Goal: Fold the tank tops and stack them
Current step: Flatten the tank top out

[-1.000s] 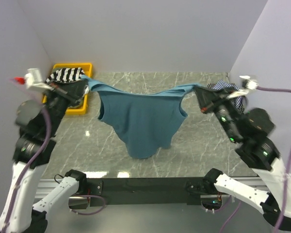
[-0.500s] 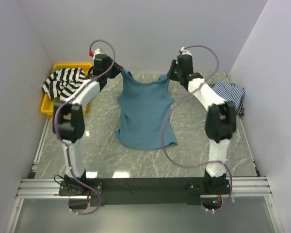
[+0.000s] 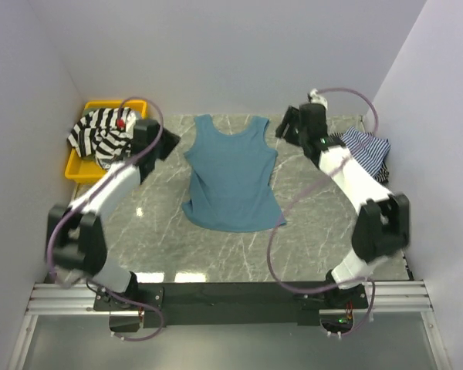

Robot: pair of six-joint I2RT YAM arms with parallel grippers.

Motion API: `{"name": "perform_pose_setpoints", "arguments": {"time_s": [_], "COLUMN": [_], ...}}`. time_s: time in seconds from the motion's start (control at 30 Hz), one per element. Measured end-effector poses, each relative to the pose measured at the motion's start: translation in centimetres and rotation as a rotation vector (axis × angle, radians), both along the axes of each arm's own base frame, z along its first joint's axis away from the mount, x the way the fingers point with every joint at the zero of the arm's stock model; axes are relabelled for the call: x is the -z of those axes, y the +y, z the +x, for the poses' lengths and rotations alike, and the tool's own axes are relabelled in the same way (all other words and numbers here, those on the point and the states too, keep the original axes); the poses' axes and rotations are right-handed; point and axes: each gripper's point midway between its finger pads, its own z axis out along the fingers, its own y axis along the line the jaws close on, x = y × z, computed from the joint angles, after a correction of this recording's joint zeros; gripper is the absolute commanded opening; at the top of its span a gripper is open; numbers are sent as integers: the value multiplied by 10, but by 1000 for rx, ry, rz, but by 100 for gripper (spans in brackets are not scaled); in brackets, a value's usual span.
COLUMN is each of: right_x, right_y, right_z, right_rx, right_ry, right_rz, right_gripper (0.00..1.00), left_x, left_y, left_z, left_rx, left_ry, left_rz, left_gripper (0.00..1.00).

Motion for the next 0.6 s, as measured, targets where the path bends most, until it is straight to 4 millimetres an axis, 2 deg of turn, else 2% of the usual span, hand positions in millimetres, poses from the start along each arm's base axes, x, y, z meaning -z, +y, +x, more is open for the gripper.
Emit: {"name": "perform_pose_setpoints", "arguments": {"time_s": [0.03,0.1,0.13,0.17,0.27,0.37,0.43,0.47,0.6], "right_x": [1,15,23,36,92,138,154,159,162], "right_y": [-2,-4,-2,-2,-3,-11,-17,-19,-19], "right_z": [-18,-60,-76,-92,-145,-188,-206,-213,-220], "right_rx": [4,0,-9,-14,-33,-32,-25,-21,-14], "right_ry": [-4,17,20,37,140,244,277,287,288], "right_rz": [9,26,38,43,42,20,18,21,30], "right_gripper": [65,62,59,53,41,38,37,33,33], "left_x": [-4,0,8,19,71,122,143,149,147], "left_y": [-3,-7,-9,-8,3,10,13,13,10], "left_z": [-20,-60,-77,-90,-123,-152,-168,-174,-175], "left_rx": [-14,-19,-14,-11,-3,25,45,58,91], "left_ry": [-15,-11,-3,13,92,177,215,221,173], "left_rz": [-4,-2,5,11,60,97,111,115,110], "left_gripper": [47,40,31,28,27,29,31,32,34]}}
